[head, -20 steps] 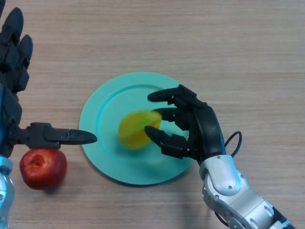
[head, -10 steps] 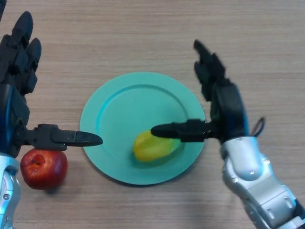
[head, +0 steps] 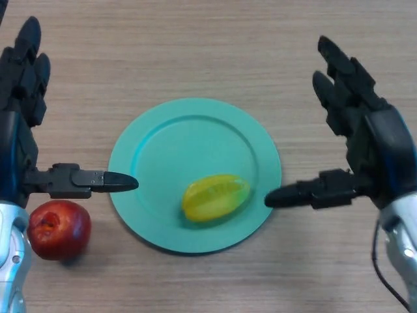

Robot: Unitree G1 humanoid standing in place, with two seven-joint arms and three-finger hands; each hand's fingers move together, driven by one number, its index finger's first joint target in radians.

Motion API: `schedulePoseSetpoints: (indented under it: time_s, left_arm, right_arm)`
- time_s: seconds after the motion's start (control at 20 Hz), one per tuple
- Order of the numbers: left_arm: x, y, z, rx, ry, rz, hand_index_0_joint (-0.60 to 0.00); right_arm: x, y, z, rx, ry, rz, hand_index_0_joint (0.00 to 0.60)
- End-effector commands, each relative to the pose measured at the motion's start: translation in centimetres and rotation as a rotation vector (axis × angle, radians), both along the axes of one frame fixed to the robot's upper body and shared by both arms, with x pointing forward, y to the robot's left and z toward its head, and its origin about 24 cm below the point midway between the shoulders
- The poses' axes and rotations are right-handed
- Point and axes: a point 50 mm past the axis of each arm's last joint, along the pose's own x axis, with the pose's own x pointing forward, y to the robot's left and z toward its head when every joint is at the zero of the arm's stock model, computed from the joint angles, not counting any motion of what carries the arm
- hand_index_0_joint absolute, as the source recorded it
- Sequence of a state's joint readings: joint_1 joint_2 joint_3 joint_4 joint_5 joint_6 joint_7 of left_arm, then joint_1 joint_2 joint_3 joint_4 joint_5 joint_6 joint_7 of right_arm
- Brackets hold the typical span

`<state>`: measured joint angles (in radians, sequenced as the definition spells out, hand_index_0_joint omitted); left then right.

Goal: Pick up the yellow starfruit and place it on the plate

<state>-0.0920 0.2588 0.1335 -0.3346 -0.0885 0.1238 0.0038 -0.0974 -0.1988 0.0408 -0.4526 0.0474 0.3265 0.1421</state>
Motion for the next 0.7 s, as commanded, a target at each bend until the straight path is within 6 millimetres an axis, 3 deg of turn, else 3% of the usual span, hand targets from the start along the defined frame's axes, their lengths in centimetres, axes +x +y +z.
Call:
schedulePoseSetpoints:
  time_s: [0.05,0.25,0.7]
  left_arm:
    - [-0.8,1.0,3.1,0.014,-0.211,0.024,0.0]
    - [-0.7,1.0,2.9,0.04,-0.192,0.019,0.0]
    - [-1.1,0.6,3.4,0.035,-0.193,-0.001,0.0]
  right_arm:
    - [-1.2,-1.8,3.6,0.004,-0.196,-0.014,0.0]
    - [-1.1,-3.0,3.6,-0.033,-0.222,-0.075,0.0]
    - [-0.9,-2.8,4.3,-0.056,-0.292,-0.092,0.0]
